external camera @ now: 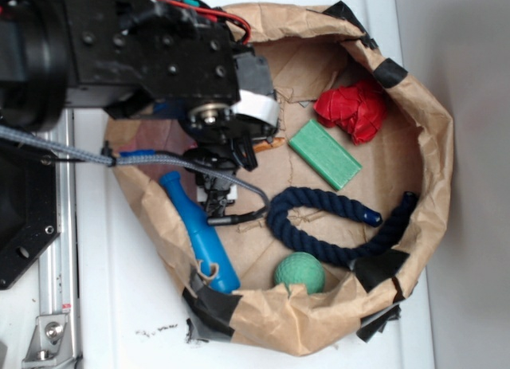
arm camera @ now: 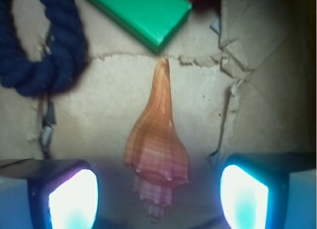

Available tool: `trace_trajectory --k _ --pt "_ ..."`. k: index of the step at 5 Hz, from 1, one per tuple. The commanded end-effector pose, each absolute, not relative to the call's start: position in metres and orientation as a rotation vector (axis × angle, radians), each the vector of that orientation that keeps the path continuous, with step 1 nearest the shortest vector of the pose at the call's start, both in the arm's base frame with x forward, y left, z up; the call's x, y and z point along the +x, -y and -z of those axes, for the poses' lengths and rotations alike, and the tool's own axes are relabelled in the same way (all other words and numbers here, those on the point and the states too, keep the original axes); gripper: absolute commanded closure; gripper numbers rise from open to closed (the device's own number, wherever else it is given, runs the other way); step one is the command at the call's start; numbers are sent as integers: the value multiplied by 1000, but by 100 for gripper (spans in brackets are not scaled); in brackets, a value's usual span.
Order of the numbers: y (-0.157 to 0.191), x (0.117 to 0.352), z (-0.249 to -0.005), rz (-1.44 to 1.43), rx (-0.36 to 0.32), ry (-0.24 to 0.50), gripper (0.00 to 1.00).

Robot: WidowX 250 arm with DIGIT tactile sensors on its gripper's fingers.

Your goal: Grab the shell.

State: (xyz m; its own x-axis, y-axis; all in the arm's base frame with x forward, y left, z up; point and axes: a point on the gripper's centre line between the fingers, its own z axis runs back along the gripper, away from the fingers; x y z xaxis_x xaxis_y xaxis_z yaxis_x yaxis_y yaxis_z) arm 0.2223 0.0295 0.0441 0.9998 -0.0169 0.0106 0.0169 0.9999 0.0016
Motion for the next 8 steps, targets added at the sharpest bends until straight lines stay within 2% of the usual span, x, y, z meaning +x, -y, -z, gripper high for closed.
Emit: trace_trajectory --k 1,2,3,4,5,7,8 --pt "-29 233 -21 29 3 8 0" --pt "-25 235 -16 31 8 11 0" --pt "-24 236 -11 21 12 19 100" --pt "-24 236 -8 24 27 15 100" --pt "-25 239 -22 15 27 44 100" --pt "-24 267 -124 -36 -22 280 100" --pt "-13 281 -171 -67 -25 311 100"
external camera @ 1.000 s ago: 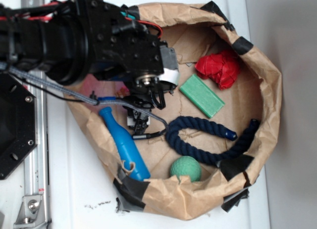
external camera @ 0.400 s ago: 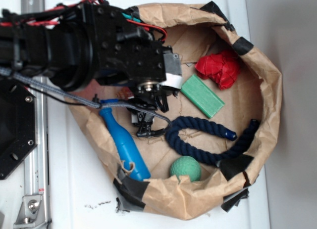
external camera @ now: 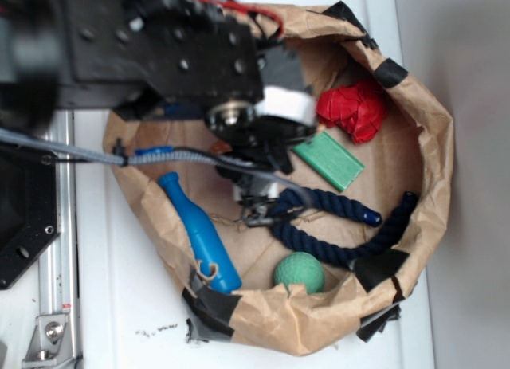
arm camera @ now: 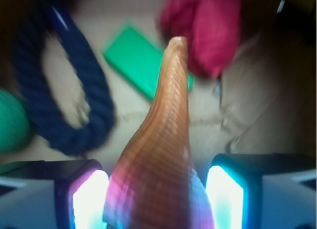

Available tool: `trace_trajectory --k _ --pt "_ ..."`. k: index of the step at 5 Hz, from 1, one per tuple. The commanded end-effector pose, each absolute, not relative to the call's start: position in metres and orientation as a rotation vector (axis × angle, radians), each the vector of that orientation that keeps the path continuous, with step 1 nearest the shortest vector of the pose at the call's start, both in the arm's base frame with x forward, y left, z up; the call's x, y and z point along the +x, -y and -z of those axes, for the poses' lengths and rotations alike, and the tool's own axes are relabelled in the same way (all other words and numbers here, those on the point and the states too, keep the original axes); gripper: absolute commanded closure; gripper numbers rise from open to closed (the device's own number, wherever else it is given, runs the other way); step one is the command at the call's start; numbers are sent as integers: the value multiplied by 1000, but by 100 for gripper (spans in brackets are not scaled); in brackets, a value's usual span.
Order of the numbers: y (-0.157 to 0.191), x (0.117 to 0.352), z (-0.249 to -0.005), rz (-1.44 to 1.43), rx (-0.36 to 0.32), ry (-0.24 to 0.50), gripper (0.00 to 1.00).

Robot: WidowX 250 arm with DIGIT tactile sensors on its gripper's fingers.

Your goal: Grab the shell.

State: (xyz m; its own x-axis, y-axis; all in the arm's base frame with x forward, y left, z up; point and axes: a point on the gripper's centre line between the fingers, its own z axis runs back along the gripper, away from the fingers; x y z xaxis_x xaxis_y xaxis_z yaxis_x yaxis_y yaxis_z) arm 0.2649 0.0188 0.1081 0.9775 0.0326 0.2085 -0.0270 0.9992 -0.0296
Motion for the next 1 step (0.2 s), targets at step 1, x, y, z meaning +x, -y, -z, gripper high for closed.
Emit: trace_trajectory --k 1 --pt "-9 280 -168 -77 -14 280 100"
